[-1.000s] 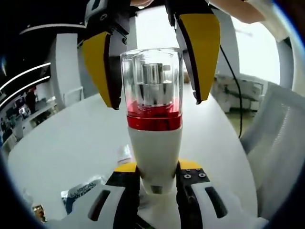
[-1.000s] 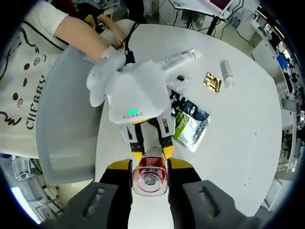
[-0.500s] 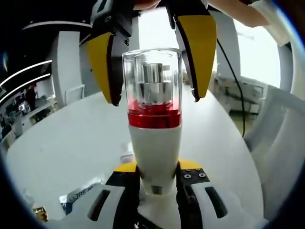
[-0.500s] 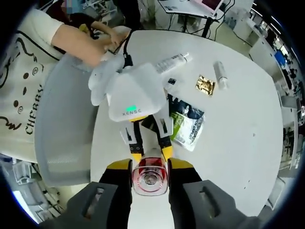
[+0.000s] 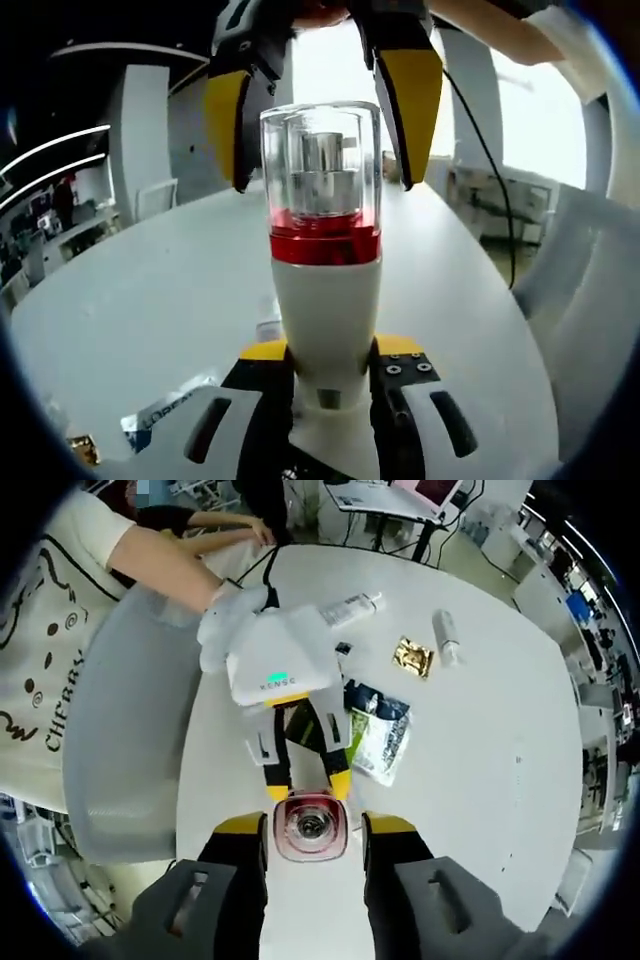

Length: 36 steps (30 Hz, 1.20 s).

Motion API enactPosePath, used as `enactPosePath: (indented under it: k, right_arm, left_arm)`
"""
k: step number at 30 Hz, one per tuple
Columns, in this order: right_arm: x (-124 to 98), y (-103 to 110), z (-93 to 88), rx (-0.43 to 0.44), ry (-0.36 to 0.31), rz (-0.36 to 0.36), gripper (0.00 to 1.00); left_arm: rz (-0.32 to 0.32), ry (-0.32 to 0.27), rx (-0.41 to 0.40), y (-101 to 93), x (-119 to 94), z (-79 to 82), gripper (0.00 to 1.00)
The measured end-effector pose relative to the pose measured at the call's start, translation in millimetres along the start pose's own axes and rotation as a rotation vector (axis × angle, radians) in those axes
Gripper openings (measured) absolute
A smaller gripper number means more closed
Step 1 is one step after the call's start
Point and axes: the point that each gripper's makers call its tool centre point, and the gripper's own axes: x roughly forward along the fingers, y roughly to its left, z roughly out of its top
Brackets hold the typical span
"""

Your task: Arrange the skincare products in the storage area until every visible bottle or jar stands upright without overlapping.

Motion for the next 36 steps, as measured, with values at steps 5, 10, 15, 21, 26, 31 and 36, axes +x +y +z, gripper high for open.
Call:
enactPosePath:
  k: [5, 10, 15, 21, 26, 31, 36]
  right_arm:
    - [-4.5, -1.2, 2.4, 0.089, -0.169, -0.030, 0.37]
    - [-6.1, -2.2, 7.0, 0.166, -0.358, -0.106, 0.37]
    - [-3.1, -0.7, 12.4, 0.244, -0.559, -0.140, 0.33]
    - [-1.9, -3.2, 11.8, 0.283, -0.658, -0.192, 0.30]
    - [-4.9, -4.2, 7.6, 0.293, -0.656, -0.186, 0.29]
    - [-7.8, -9.0, -1.5, 0.303, -0.663, -0.191, 0.29]
    - [-8.7, -6.8, -4.4, 0.300, -0.657, -0.207, 0.29]
  left_arm:
    - [-0.004, -0.015, -0.016, 1.2, -1.8, -1.4, 0.27]
    - [-0.014, -0.018, -0.013, 0.0, -1.5, -1.0, 0.27]
    - [-0.019, -0.028, -0.018, 2.2, -2.5, -1.4, 0.27]
    - [-0.024, -0.036, -0.020, 1.2, -0.6, 0.9, 0.27]
    - [-0.034, -0.038, -0.018, -2.9, 4.5, 3.8, 0.27]
    - [-0.033, -0.040, -0.017, 0.6, 11.1, 6.1, 0.27]
    - [-0.040, -0.040, -0.013, -2.2, 14.7, 8.1, 0.28]
